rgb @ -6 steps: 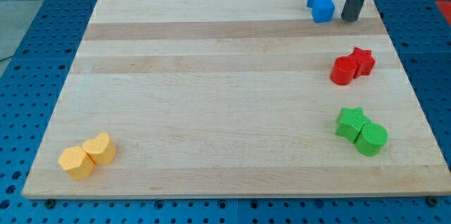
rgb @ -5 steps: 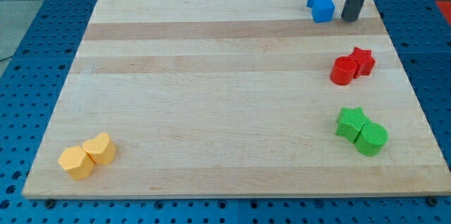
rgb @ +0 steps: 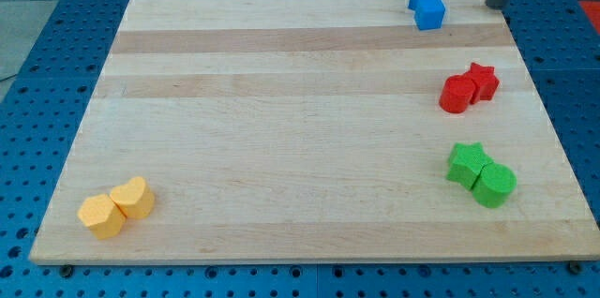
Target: Move the blue triangle left a bit
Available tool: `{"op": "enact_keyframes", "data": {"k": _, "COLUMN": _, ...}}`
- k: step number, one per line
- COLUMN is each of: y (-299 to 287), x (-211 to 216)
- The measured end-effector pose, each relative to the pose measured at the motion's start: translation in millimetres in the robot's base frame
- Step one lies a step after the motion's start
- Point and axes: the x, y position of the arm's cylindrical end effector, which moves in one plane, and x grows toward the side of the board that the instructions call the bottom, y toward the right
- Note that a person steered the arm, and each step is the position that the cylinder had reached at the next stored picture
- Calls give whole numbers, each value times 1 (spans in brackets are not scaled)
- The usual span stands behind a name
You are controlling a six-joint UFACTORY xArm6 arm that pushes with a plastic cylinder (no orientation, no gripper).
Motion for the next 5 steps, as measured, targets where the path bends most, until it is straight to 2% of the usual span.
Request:
{"op": "enact_keyframes", "data": {"k": 1, "y": -19, "x": 0}}
{"op": "enact_keyframes", "data": {"k": 2, "y": -10, "x": 0}}
{"op": "enact_keyframes", "data": {"k": 3, "y": -25, "x": -14}}
{"op": "enact_keyframes", "data": {"k": 4, "y": -62, "x": -15}}
{"op": "enact_keyframes", "data": {"k": 5, "y": -109, "x": 7}}
